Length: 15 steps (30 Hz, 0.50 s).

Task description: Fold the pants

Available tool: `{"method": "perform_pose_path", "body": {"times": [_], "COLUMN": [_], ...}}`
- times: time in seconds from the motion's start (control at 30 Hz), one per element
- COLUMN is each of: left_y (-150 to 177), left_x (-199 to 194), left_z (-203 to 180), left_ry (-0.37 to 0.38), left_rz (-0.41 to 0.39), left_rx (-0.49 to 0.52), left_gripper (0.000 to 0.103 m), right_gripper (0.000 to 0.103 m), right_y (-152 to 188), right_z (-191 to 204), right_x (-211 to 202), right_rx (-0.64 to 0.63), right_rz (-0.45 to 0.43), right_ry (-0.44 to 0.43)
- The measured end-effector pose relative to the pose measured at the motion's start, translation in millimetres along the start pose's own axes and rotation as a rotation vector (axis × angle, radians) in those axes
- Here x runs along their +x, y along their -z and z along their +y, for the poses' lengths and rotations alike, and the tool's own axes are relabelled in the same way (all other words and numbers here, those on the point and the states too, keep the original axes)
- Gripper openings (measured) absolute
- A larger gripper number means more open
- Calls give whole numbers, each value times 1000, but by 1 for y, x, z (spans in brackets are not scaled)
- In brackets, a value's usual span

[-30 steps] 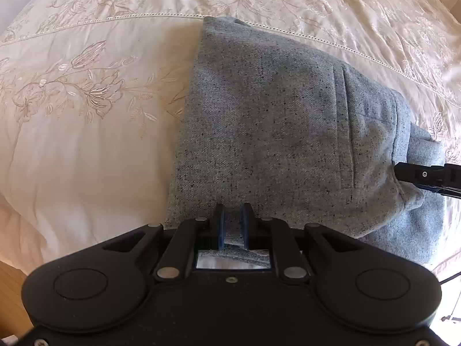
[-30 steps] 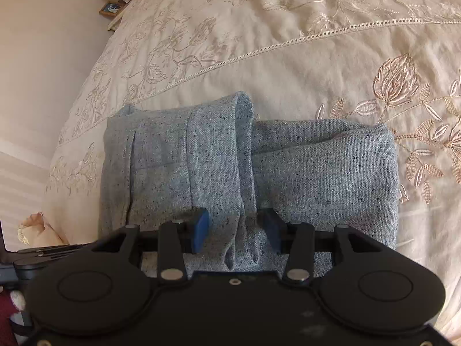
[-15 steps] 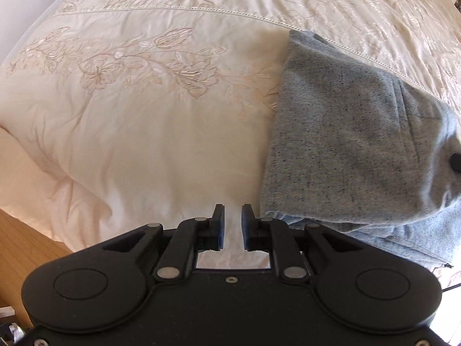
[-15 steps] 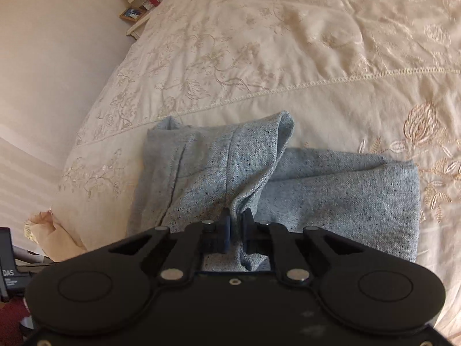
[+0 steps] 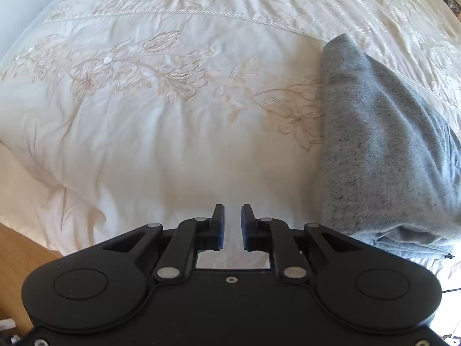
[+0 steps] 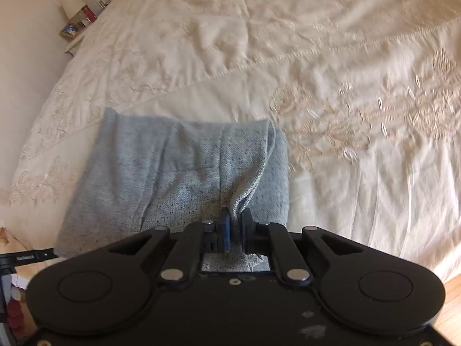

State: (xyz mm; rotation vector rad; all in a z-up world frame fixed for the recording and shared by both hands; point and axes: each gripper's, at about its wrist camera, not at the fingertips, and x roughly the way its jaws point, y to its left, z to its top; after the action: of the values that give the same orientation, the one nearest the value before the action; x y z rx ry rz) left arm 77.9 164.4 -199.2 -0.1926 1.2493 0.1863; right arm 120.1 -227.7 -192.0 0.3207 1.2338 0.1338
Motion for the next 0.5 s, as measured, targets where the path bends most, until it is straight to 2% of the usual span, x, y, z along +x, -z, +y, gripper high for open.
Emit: {"method": "perform_pose_path", "body": {"times": [0.07, 0.17, 0.33, 0.5], "left_y": [-2, 6, 39, 67], "left_x": [-16, -38, -62, -66], "left_z": [-12, -38, -96, -154], "left_ry": [46, 137, 256, 354], "left_rz": [-55, -126, -204, -206], "left_rx": [32, 136, 417, 635], "left_gripper": [20, 20, 20, 22], "right_gripper": [9, 9, 9, 9], "right_y": [2, -6, -39, -68], "right_z": [-3, 5, 20, 44], "right_x": [8, -11, -47, -69], "right_rx": [73, 94, 112, 56], "right_rz": [20, -21, -89, -129], "right_ry": [-18, -76, -180, -230]}}
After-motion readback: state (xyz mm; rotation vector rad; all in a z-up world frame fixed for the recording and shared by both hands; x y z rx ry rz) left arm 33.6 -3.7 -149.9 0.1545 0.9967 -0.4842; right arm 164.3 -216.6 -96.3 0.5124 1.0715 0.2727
